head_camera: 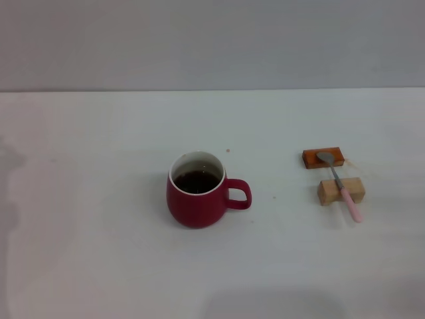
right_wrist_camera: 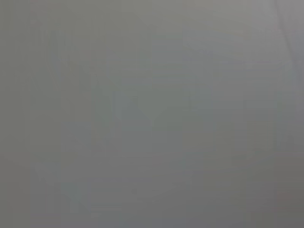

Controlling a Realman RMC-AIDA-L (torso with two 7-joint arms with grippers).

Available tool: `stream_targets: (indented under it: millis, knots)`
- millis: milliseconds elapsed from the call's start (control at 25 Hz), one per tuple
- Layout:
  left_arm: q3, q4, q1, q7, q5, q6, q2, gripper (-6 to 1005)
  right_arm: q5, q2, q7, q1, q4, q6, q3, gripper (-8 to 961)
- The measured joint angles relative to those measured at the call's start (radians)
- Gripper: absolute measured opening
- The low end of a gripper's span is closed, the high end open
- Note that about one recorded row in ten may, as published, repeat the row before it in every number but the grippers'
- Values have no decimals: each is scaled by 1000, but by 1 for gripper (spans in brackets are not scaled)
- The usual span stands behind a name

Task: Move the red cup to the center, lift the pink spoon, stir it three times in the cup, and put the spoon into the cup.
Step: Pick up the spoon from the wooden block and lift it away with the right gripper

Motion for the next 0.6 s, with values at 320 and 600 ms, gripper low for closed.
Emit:
stream_targets:
  millis: [320, 600]
  knots:
    - [-30, 6, -26, -35, 1, 5, 28, 34, 246, 0, -7, -207, 258, 45, -397, 699]
    - [-73, 11, -54, -27, 2, -2, 42, 332, 425, -1, -111, -265, 361, 27, -681, 698]
